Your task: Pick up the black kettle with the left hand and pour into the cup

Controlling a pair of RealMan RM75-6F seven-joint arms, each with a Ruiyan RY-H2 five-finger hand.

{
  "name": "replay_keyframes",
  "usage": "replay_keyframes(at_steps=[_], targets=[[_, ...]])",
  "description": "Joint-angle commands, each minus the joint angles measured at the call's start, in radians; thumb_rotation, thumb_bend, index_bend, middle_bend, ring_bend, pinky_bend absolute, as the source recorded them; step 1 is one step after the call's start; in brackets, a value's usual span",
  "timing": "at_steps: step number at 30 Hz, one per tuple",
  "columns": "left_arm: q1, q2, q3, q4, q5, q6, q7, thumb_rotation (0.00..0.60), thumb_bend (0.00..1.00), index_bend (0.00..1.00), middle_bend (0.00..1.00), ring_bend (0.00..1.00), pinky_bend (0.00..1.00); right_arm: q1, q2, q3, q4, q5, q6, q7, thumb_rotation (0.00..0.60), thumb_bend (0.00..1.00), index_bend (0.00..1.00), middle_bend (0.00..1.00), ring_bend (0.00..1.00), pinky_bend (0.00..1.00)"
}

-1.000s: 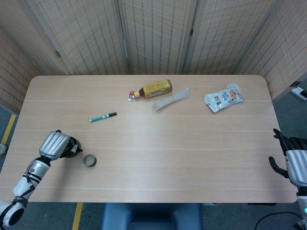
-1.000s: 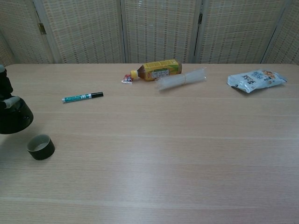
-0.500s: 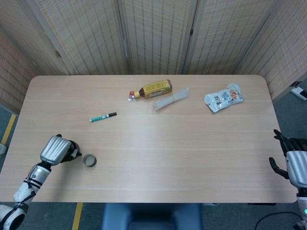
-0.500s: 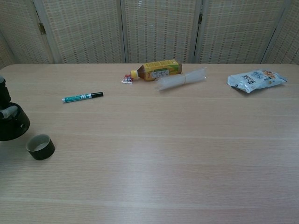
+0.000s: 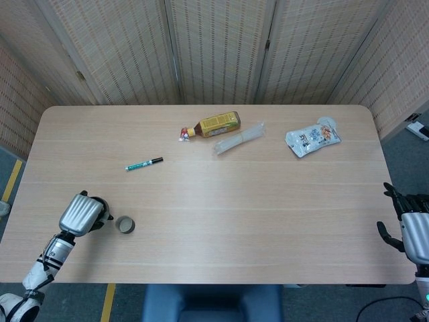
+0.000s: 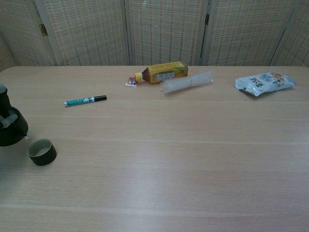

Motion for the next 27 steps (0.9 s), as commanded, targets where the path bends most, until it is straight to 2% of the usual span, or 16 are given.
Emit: replay_keyframes(at_steps=[1, 27], targets=[[0.007, -0.005, 0.001, -0.011, 0.000, 0.004, 0.021, 0.466, 0.56, 1.00, 1.00, 0.92, 0.52, 0.000, 0.000, -0.001, 0.000, -0.001, 0.000, 0.000, 0.600, 0.39, 0.06, 0.26, 0.28, 0.19], [0.027, -0.011, -0.011, -0.075, 0.011, 0.039, 0.189, 0.467, 0.56, 1.00, 1.00, 0.92, 0.52, -0.004, -0.002, -0.003, 0.008, -0.002, 0.005, 0.009, 0.600, 0.39, 0.06, 0.26, 0.29, 0.19]])
